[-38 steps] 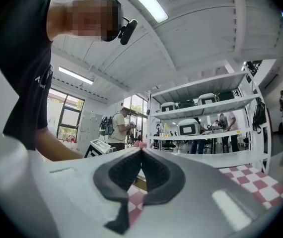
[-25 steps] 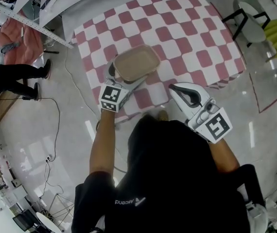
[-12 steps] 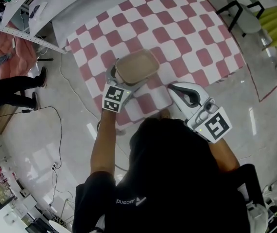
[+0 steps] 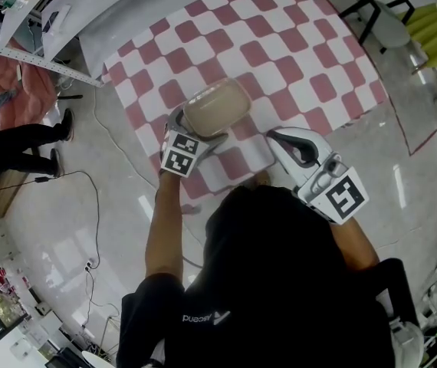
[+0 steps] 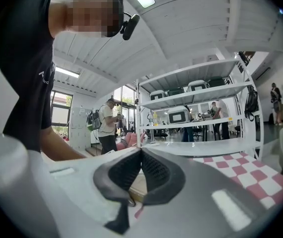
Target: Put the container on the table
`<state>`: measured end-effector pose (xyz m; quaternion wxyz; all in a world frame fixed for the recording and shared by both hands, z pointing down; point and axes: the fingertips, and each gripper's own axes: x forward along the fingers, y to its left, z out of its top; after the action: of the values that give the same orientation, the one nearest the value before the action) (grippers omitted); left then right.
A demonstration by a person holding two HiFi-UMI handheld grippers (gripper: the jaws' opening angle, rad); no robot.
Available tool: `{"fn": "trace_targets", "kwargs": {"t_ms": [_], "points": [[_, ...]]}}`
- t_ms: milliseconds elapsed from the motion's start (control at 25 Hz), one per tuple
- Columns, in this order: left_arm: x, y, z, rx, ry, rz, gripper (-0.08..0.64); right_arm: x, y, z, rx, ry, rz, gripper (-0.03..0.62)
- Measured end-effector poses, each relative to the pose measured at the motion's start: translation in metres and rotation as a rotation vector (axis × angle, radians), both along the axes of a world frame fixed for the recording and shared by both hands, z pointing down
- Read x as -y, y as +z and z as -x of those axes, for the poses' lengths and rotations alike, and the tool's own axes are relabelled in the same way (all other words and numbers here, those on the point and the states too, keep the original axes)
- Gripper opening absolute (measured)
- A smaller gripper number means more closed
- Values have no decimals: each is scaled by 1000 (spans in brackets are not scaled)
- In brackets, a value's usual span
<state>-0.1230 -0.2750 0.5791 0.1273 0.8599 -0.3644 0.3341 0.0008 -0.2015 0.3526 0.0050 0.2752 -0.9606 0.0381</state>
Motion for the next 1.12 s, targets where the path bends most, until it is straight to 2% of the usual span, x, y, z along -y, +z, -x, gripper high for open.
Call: {"fn": "trace_targets", "kwargs": {"t_ms": [240, 360, 480, 560, 640, 800, 880, 960, 1000, 1040, 1120], "points": [[-9, 2, 15, 10, -54, 119, 601, -1, 0, 5, -1, -10, 4, 3], [-14, 0, 25, 51, -65, 138, 601, 0, 1, 7, -2, -16, 3, 3], [-19, -11, 33, 64, -78, 117, 601, 0, 1, 8, -2, -18, 3, 3], [-22, -30, 34, 35, -85, 65, 600, 1, 0, 9, 2, -16, -1, 3], [-24, -60, 30, -35, -99, -30, 600, 2, -2, 9, 8, -16, -4, 3], [-33, -138, 15, -270, -130, -265, 592, 3, -5, 12, 27, -24, -6, 3], [-43, -175, 3, -391, -117, -370, 567, 2, -8, 13, 39, -29, -6, 3], [-53, -207, -11, -486, -84, -475, 502, 1, -11, 15, 55, -35, -10, 3], [-58, -219, -18, -515, -75, -517, 444, 1, -13, 16, 62, -39, -13, 3], [-62, -228, -23, -529, -75, -549, 382, 0, -15, 17, 69, -43, -17, 3], [-69, -237, -29, -537, -95, -588, 214, -3, -19, 18, 81, -51, -27, 3]]}}
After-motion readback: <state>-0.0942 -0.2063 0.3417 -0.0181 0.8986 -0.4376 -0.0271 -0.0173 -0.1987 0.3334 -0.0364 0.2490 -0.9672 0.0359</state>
